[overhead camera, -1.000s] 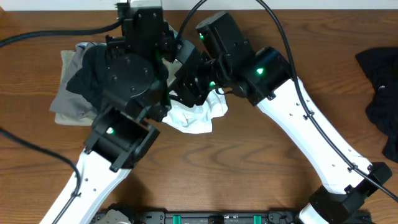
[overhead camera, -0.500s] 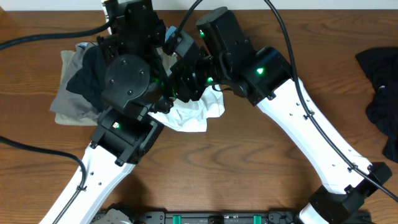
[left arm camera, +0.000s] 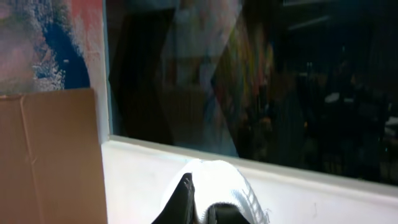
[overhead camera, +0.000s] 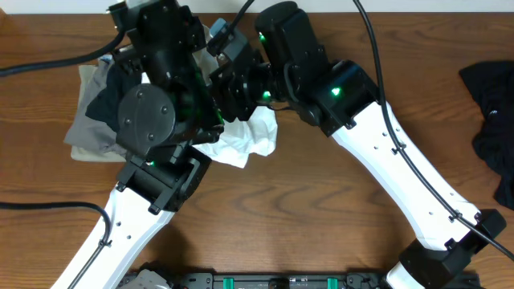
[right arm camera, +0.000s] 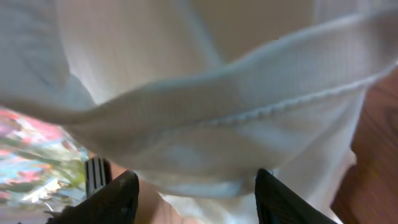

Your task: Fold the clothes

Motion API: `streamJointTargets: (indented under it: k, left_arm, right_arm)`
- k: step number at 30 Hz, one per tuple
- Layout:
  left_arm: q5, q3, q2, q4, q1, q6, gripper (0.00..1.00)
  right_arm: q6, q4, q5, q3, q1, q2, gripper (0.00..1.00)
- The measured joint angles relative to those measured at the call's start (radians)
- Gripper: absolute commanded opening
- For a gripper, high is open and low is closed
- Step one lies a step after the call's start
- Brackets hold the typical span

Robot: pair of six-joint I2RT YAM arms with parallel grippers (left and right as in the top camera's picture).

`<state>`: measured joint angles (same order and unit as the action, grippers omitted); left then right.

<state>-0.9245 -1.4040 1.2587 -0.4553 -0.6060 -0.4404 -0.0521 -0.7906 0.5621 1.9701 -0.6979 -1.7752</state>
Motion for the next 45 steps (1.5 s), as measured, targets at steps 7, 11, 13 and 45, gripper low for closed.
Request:
streamJointTargets:
  k: [7, 11, 13, 45]
  left_arm:
    - [0.000, 0.000, 0.000, -0.007, 0.000, -0.006, 0.06]
    - [0.000, 0.000, 0.000, -0.013, 0.000, -0.010, 0.06]
    - [0.000, 0.000, 0.000, -0.030, 0.000, -0.014, 0.06]
    - [-0.029, -0.001, 0.000, -0.092, -0.057, -0.142, 0.06]
  right_arm:
    - [-0.014, 0.010, 0.053, 0.000, -0.021, 0.000, 0.56]
    - [-0.016, 0.011, 0.067, 0.000, -0.053, 0.000, 0.56]
    - [-0.020, 0.014, 0.058, 0.000, -0.069, 0.000, 0.55]
    - [-0.150, -0.008, -0.440, 0.000, -0.068, 0.004, 0.03]
